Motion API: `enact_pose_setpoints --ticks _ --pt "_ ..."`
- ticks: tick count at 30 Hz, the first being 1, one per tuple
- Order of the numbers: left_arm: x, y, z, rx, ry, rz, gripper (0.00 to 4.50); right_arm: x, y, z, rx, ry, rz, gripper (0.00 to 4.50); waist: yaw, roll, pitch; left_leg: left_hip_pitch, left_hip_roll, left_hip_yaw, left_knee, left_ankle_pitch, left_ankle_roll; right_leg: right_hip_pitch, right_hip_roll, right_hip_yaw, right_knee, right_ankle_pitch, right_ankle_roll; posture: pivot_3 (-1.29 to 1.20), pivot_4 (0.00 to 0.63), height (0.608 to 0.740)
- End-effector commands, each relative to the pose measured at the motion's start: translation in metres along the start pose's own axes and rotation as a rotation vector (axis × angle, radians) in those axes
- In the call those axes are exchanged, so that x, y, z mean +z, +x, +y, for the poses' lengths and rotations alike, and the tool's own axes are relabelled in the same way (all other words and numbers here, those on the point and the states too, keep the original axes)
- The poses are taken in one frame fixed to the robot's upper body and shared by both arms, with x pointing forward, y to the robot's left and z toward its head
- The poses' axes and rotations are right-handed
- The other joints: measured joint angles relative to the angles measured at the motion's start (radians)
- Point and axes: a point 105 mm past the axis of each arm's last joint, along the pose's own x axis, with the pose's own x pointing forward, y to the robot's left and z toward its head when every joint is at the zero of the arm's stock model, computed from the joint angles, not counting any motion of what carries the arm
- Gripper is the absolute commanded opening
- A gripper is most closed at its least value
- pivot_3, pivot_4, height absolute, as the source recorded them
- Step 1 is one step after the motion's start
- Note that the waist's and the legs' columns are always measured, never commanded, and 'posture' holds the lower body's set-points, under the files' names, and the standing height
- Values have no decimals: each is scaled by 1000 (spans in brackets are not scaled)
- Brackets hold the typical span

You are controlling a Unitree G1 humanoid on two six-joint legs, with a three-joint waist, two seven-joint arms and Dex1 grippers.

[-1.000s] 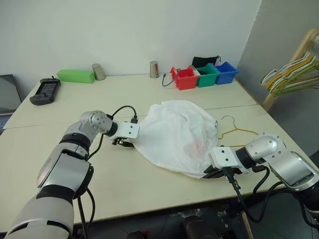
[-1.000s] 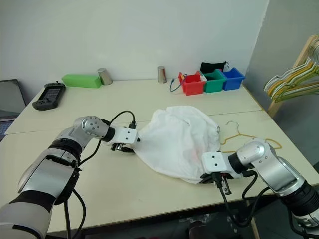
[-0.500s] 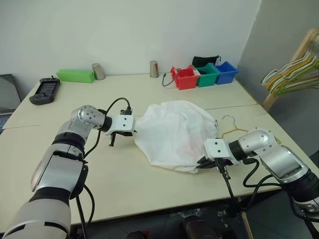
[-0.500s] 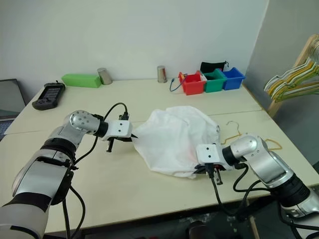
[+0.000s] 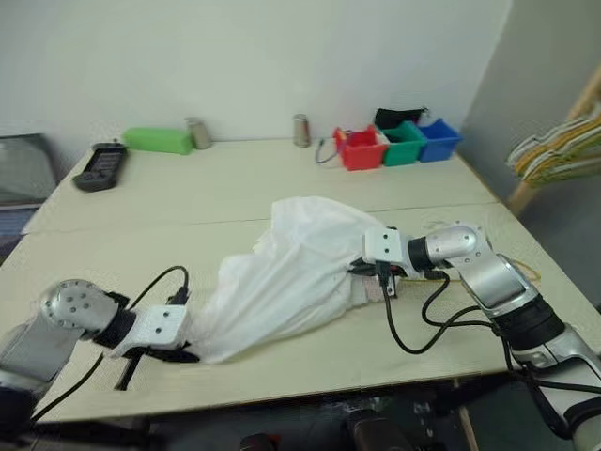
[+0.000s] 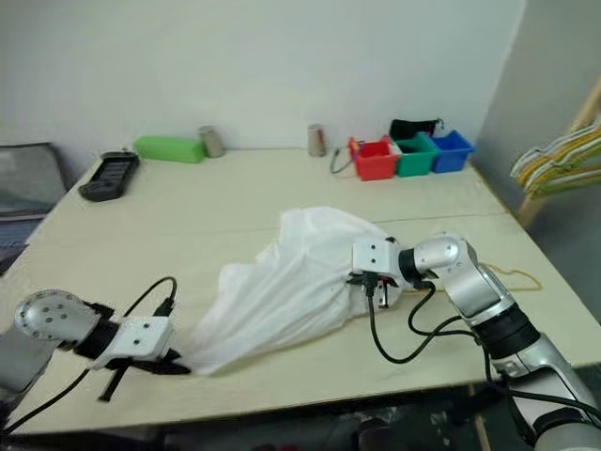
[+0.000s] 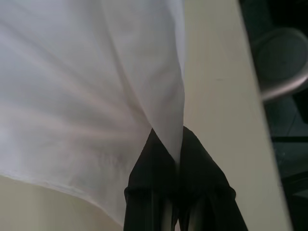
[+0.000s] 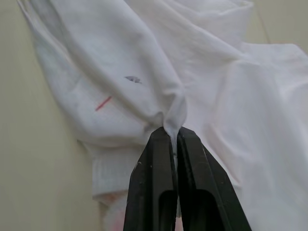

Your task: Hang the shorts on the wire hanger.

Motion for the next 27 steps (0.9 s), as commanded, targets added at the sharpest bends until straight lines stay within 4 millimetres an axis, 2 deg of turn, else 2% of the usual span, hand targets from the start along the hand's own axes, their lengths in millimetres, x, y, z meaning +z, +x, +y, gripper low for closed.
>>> enact_pose_setpoints --ticks 1,2,5,7,8,9,11,13,14,15,16,17,18,19,20,21,23,24,25,26,27 --pt "29 -13 -14 6 -40 -58 45 9 -16 50 284 -6 -7 0 38 0 0 3 0 1 0 0 0 2 0 0 0 -1 0 64 13 740" --pt "33 -14 -16 11 -53 -67 45 9 -20 57 326 10 -1 0 51 0 0 4 -1 2 0 0 0 4 0 2 0 -1 -1 74 9 740" --pt "52 -19 -39 -120 -127 -131 45 2 -43 79 484 59 62 0 70 -1 0 12 -1 5 0 0 0 10 0 5 -1 -5 -7 77 5 740" --pt "57 -24 -45 -179 -159 -141 45 -2 -53 81 527 76 90 0 74 0 -1 15 0 6 0 0 -1 12 0 5 -1 -6 -9 75 0 740" --pt "56 -27 -38 -162 -171 -149 45 -4 -53 74 507 76 96 0 75 1 -2 15 0 6 -1 0 -1 12 0 5 -2 -7 -9 67 0 740" --pt "50 -32 -4 -7 -192 -190 45 -5 -45 41 363 67 86 0 75 3 -4 15 0 6 -2 -1 -1 12 0 5 -3 -7 -9 61 0 740" --pt "46 -42 52 221 -210 -248 45 -3 -33 -11 136 54 61 0 71 7 -5 20 -1 7 -1 0 0 15 1 5 -2 -7 -9 61 0 740" --pt "44 -52 98 416 -192 -268 45 0 -27 -50 -49 45 46 0 62 6 -10 24 0 3 -2 1 1 19 7 7 -2 -6 -8 53 0 740" --pt "36 -70 142 668 -193 -222 45 4 -28 -90 -261 25 46 0 62 6 -14 23 0 2 -2 1 1 19 8 8 -1 -3 -4 42 0 740" --pt "31 -113 191 1045 -146 -101 45 13 -48 -148 -627 -9 61 0 63 5 -15 24 -1 2 -1 0 1 20 8 9 0 -2 -2 42 0 740" --pt "48 -196 220 1522 -57 -11 45 50 -110 -203 -1125 -168 34 0 63 1 -13 24 -2 2 0 0 1 20 8 10 0 -2 -3 33 0 740" --pt "66 -254 222 1833 13 36 45 81 -158 -223 -1451 -284 -23 0 64 -6 -7 19 -1 0 0 1 0 15 8 10 1 5 -9 33 0 740" --pt "88 -312 204 2121 87 25 45 107 -189 -227 -1609 -369 -85 0 64 -14 -4 8 -1 -2 0 4 -6 1 8 9 3 9 -12 35 0 740" --pt "102 -349 184 2287 135 -3 45 125 -203 -228 -1667 -432 -126 0 62 -19 -5 -14 0 -5 -1 13 -19 -21 8 9 4 20 -13 35 0 740" --pt "108 -367 172 2367 167 -19 45 131 -206 -229 -1673 -460 -139 0 55 -22 -9 -38 1 -6 -1 21 -35 -47 6 8 5 21 -13 39 0 740" --pt "113 -381 161 2427 210 -24 45 140 -202 -228 -1662 -516 -161 0 49 -22 -12 -54 0 2 -2 22 -42 -69 -1 8 8 22 -12 39 0 740" --pt "117 -390 150 2477 280 -27 45 151 -194 -224 -1646 -585 -216 0 37 -14 -45 -54 -2 13 -5 18 -40 -71 -10 0 1 20 -8 47 0 740" --pt "117 -389 149 2473 303 -28 45 154 -186 -223 -1614 -600 -240 0 39 -7 -54 -43 -3 18 -7 12 -29 -65 -15 -9 2 19 -8 57 0 740" --pt "111 -378 158 2406 298 -27 45 153 -169 -222 -1534 -589 -259 0 42 -4 -56 -25 -4 27 -14 5 -17 -48 -19 -20 -1 16 -6 63 0 740" --pt "103 -363 168 2326 278 -29 45 149 -148 -221 -1435 -572 -266 0 44 1 -58 -10 -9 33 -21 -5 -6 -31 -23 -22 -16 2 -4 73 3 740" --pt "91 -345 180 2224 236 -17 45 142 -124 -218 -1314 -556 -253 0 42 5 -59 -3 -10 37 -22 -22 0 -22 -25 -20 -19 -11 -8 73 3 740"
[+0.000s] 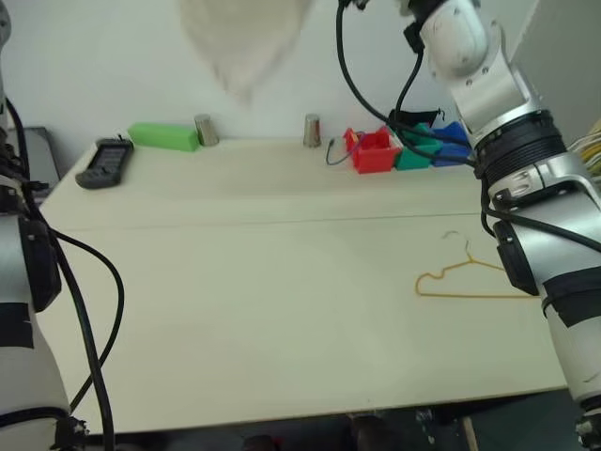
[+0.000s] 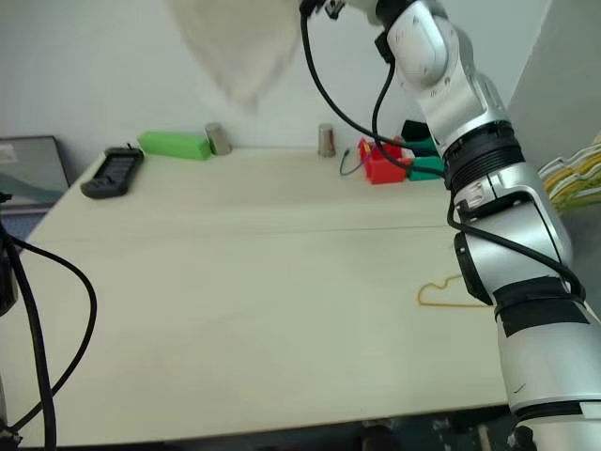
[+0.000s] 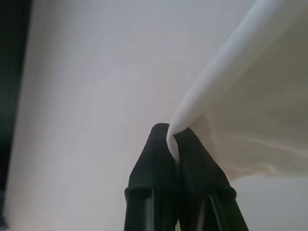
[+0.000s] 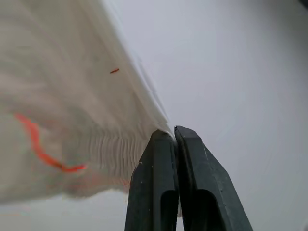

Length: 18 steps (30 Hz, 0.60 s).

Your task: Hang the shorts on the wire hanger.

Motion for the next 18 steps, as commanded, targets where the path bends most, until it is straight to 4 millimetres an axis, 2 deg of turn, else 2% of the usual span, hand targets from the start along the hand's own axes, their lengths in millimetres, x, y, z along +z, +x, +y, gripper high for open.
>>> enact_pose_setpoints --ticks 1,2,3,4,6,7,10,11,12,13,14,15,18 --pt "-72 -47 -55 -294 -56 240 45 -38 -37 72 321 165 134 0 -3 4 -1 2 -3 2 5 -5 0 1 -5 0 8 -5 3 85 12 740" --pt "-80 -65 -78 -409 -85 273 45 -40 -48 97 447 203 153 0 -4 4 0 6 -5 2 6 -5 1 4 -6 1 11 -5 3 91 15 740" --pt "-94 -101 -115 -626 -120 352 45 -41 -68 127 610 257 173 0 -6 4 0 6 -6 1 8 -5 1 5 -7 1 13 -4 4 103 23 740" --pt "-102 -135 -138 -765 -177 422 45 -43 -88 149 739 301 195 0 -10 5 1 10 -6 1 10 -5 2 9 -7 1 15 -3 5 105 28 740" --pt "-105 -212 -168 -1062 -246 542 45 -45 -127 181 933 394 248 0 -11 6 6 15 -7 -2 17 -6 4 15 -7 1 20 -3 5 109 41 740" --pt "-100 -234 -172 -1151 -264 569 45 -44 -138 187 980 422 264 0 -13 5 7 13 -7 -5 21 -7 5 16 -7 -1 21 -3 6 109 41 740" --pt "-93 -280 -174 -1230 -342 690 45 -45 -181 207 1149 495 340 0 -1 0 18 14 -6 -12 23 -7 5 18 -7 -2 21 -1 6 107 48 740" --pt "-84 -313 -177 -1366 -325 688 45 -45 -210 216 1253 526 384 0 8 -1 21 14 -6 -15 25 -7 5 18 -7 -4 23 -1 5 102 56 740" --pt "-75 -347 -178 -1500 -331 714 45 -41 -252 223 1410 513 397 0 20 0 23 12 -6 -17 26 -7 5 19 -7 -5 23 0 4 97 61 740" --pt "-62 -381 -173 -1670 -324 695 45 -31 -295 222 1569 490 359 0 29 2 26 14 -6 -21 26 -7 5 22 -6 -6 23 0 4 93 65 740" --pt "-54 -397 -169 -1751 -317 686 45 -19 -325 216 1678 521 349 0 43 4 27 16 -6 -21 26 -7 5 24 -6 -8 22 -1 4 90 66 740" --pt "-50 -401 -165 -1778 -321 688 45 -7 -340 208 1739 545 329 0 58 7 28 16 -6 -21 25 -7 5 25 -6 -9 21 -1 3 87 67 740" --pt "-43 -395 -161 -1804 -327 659 45 11 -359 192 1808 583 328 0 86 19 37 20 -8 -23 27 -8 6 35 -9 -19 17 -4 2 77 65 740"
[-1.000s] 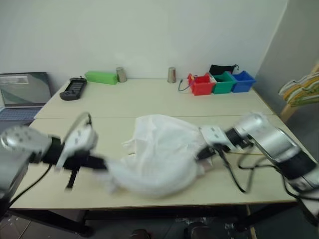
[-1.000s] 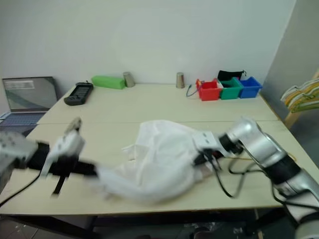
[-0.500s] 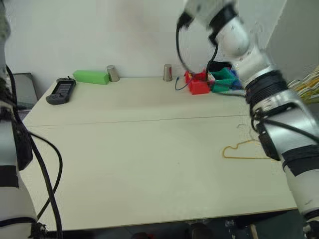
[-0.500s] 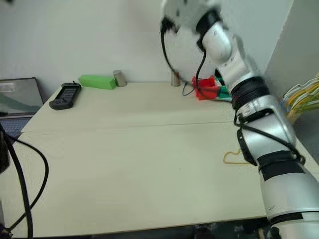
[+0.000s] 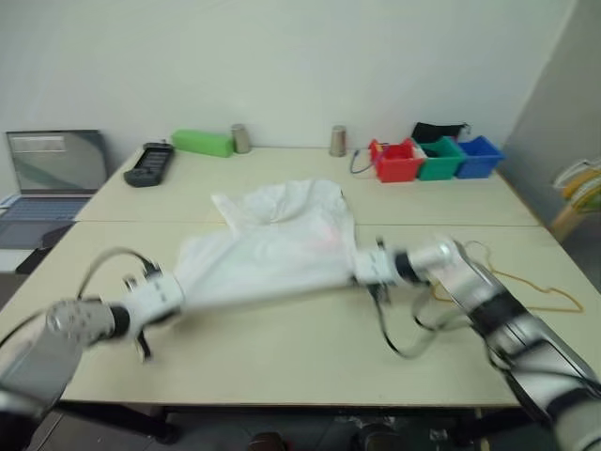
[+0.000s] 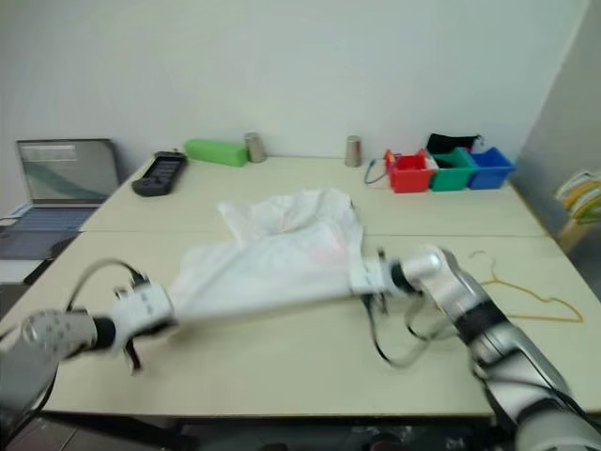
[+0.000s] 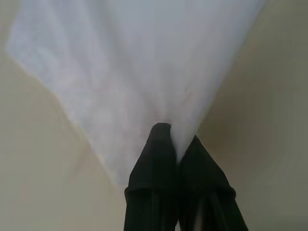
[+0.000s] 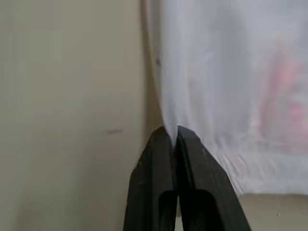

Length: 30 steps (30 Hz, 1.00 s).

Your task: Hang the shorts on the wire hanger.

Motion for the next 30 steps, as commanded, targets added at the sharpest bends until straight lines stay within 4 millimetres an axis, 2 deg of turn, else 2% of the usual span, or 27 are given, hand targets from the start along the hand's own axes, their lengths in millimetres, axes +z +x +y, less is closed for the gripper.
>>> enact_pose_setpoints --ticks 1,2,3,6,9,10,11,12,15,16,17,18,19,20,21,22,23,25,27,30 --pt "6 -19 22 52 30 33 45 10 -17 28 138 -8 43 0 6 1 4 4 0 -1 0 0 0 3 1 -1 0 -2 -1 72 64 740" --pt "7 -19 23 49 56 39 45 11 -17 30 134 -1 44 0 6 -1 7 8 1 -2 -1 1 1 7 3 -3 -1 -5 2 65 62 740" --pt "8 -19 22 35 85 46 45 12 -17 32 124 5 46 0 2 -2 9 14 2 -3 -3 2 4 12 5 -2 0 -7 -4 65 62 740" --pt "8 -22 1 -129 187 76 45 19 -18 43 143 33 31 0 -8 -4 19 26 2 -8 -4 4 6 22 8 -2 0 -10 -9 46 59 740" --pt "14 -41 -31 -405 186 66 45 27 -29 51 214 58 13 0 -23 -5 24 29 3 -8 -5 4 6 24 8 0 0 -10 -10 31 52 740" --pt "24 -53 -32 -481 176 33 45 27 -35 44 213 66 16 0 -28 -6 24 29 2 -7 -4 4 6 24 8 0 0 -10 -10 31 52 740" --pt "34 -58 -22 -479 166 -2 45 26 -40 33 190 70 22 0 -30 -7 25 28 2 -7 -5 4 6 24 7 0 0 -9 -9 28 48 740" --pt "43 -59 -4 -415 163 -38 45 26 -43 17 143 67 26 0 -31 -9 27 28 2 -7 -4 4 6 24 7 0 0 -9 -9 23 43 740" --pt "70 -55 74 -119 148 -126 45 25 -54 -55 -121 93 24 0 -30 -10 33 27 2 -11 -3 6 8 22 12 -2 1 -7 -12 24 34 740" --pt "77 -55 90 -68 152 -140 45 25 -56 -72 -181 102 23 0 -32 -9 32 27 2 -12 -4 7 10 24 14 -1 1 -6 -13 22 26 740" --pt "88 -55 123 76 162 -165 45 27 -63 -103 -312 95 23 0 -35 -8 30 28 2 -14 -4 8 11 24 15 -1 1 -3 -13 19 18 740" --pt "105 -68 184 421 126 -202 45 32 -84 -157 -601 92 39 0 -37 -9 28 28 2 -14 -4 8 11 25 16 -1 1 -1 -10 19 18 740" --pt "119 -82 220 643 101 -218 45 39 -101 -189 -794 87 49 0 -35 -10 29 28 2 -14 -4 8 11 25 16 0 1 2 -7 17 12 740" --pt "136 -124 260 990 91 -233 45 57 -136 -226 -1075 10 82 0 -38 -13 31 28 3 -17 -2 9 10 24 16 -2 5 3 -8 15 5 740" --pt "145 -156 277 1205 86 -240 45 72 -160 -244 -1248 -51 100 0 -42 -15 29 21 3 -18 -6 14 8 15 18 -1 2 9 -12 15 5 740" --pt "152 -183 284 1348 92 -268 45 89 -184 -255 -1390 -105 86 0 -47 -19 28 11 3 -20 -5 16 11 6 19 0 0 18 -17 15 5 740" --pt "159 -202 287 1446 119 -286 45 103 -197 -260 -1473 -161 70 0 -54 -20 27 -8 3 -23 -2 25 -6 -16 18 -1 9 20 -17 13 0 740" --pt "166 -217 287 1527 174 -302 45 116 -203 -264 -1518 -186 23 0 -67 -22 20 -39 3 -17 -6 35 -24 -50 9 1 9 24 -16 12 0 740" --pt "167 -217 286 1546 249 -290 45 119 -194 -263 -1503 -209 -15 0 -71 -19 1 -42 0 -9 -10 34 -26 -55 1 -2 7 20 -11 28 5 740" --pt "157 -195 283 1441 287 -255 45 114 -164 -257 -1388 -233 -36 0 -80 -19 -3 -36 -3 0 -26 30 -24 -49 1 -4 -5 18 -9 35 9 740"
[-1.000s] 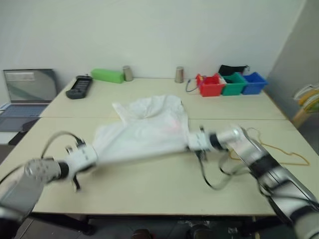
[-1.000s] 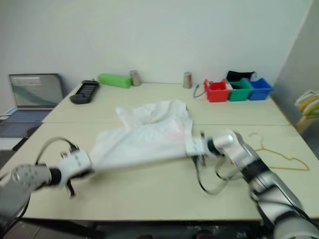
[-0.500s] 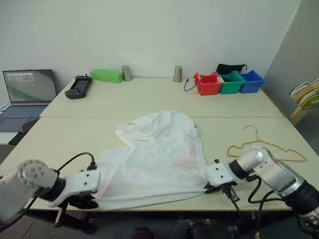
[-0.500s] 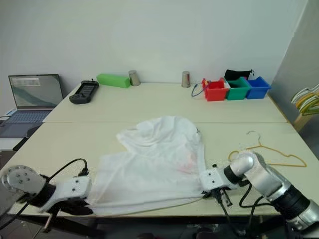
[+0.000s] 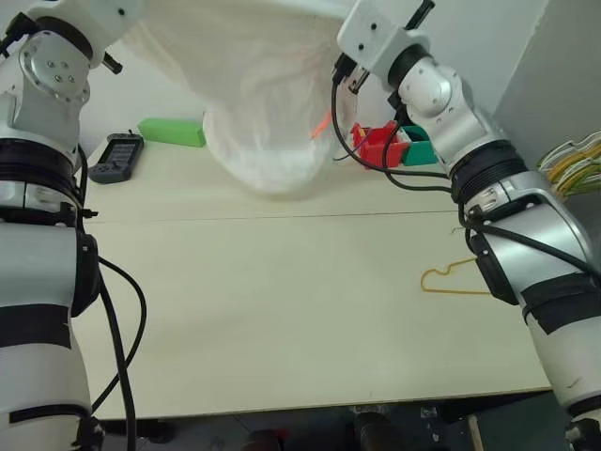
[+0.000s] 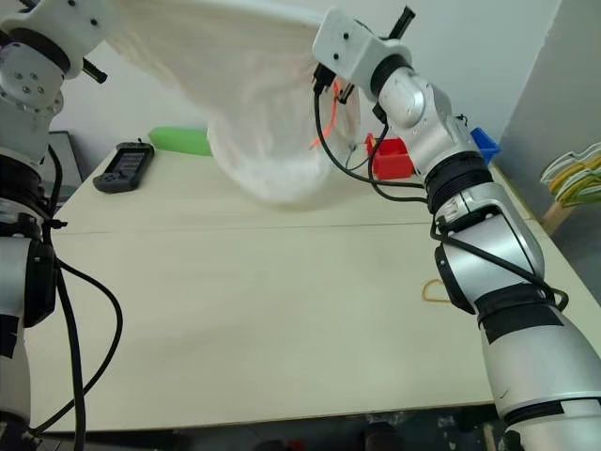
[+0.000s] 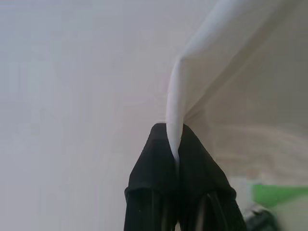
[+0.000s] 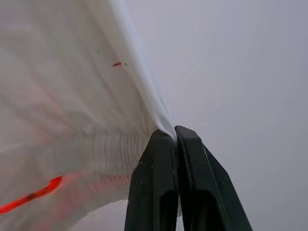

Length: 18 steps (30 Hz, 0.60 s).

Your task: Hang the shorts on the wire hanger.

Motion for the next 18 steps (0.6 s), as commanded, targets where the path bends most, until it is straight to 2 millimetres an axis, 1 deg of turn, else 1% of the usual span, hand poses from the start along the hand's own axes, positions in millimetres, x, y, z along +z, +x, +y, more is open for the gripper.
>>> enact_pose_setpoints --ticks 1,2,3,4,5,6,7,8,9,10,11,12,14,16,18 --pt "-45 -16 -6 -57 23 115 45 -30 -13 24 81 24 64 0 -7 0 0 -1 0 1 0 -2 1 0 0 0 0 0 0 35 9 740" --pt "-52 -20 -17 -108 8 127 45 -33 -16 39 148 39 62 0 -10 0 1 -3 0 1 4 -3 1 -1 0 0 0 1 1 42 15 740" --pt "-56 -23 -24 -145 -3 135 45 -35 -19 50 195 50 60 0 -11 0 1 -3 -1 1 6 -3 1 -1 0 0 1 2 2 42 15 740" --pt "-61 -27 -29 -169 -10 142 45 -36 -22 59 228 73 50 0 -11 0 1 -3 -1 1 7 -3 1 -1 0 0 0 3 4 42 15 740" --pt "-63 -29 -31 -182 -14 144 45 -36 -25 64 247 89 41 0 -11 0 1 -3 -1 0 9 -3 1 0 0 0 1 4 5 51 20 740" --pt "-71 -36 -48 -288 -27 168 45 -41 -34 88 368 96 48 0 -11 0 1 -3 -1 0 12 -4 3 2 0 -1 2 4 5 51 20 740" --pt "-81 -55 -82 -520 -21 195 45 -49 -49 117 521 113 62 0 -11 0 1 -3 -1 -1 14 -4 4 2 1 -1 3 5 5 51 20 740" --pt "-88 -72 -105 -690 -20 215 45 -53 -61 137 628 126 72 0 -15 0 0 -2 -1 -3 17 -5 5 4 1 -2 6 5 5 51 20 740" --pt "-94 -96 -126 -854 -56 246 45 -58 -78 156 749 127 74 0 -17 1 1 3 -1 -2 17 -5 6 9 2 -1 7 4 5 63 24 740" --pt "-95 -119 -141 -996 -74 250 45 -61 -94 170 849 138 73 0 -16 5 2 9 -1 -2 17 -6 7 15 2 -1 5 4 5 63 24 740" --pt "-94 -140 -149 -1102 -82 250 45 -62 -109 181 936 138 59 0 -17 6 3 21 0 -3 15 -7 9 28 3 -2 2 4 5 63 24 740" --pt "-92 -154 -154 -1173 -86 250 45 -62 -119 187 993 139 49 0 -16 7 4 25 1 -3 15 -7 9 32 4 -1 2 4 5 63 24 740" --pt "-89 -166 -155 -1197 -91 258 45 -59 -141 196 1093 156 26 0 -11 6 9 27 2 -4 16 -8 9 35 5 -1 3 4 5 72 28 740" --pt "-88 -179 -156 -1234 -83 271 45 -55 -169 200 1195 177 8 0 2 6 10 25 3 -11 22 -8 9 34 6 -5 8 4 5 72 28 740" --pt "-86 -187 -156 -1262 -80 281 45 -50 -184 200 1234 194 8 0 17 5 10 25 3 -13 22 -8 9 34 7 -6 9 4 4 72 28 740"
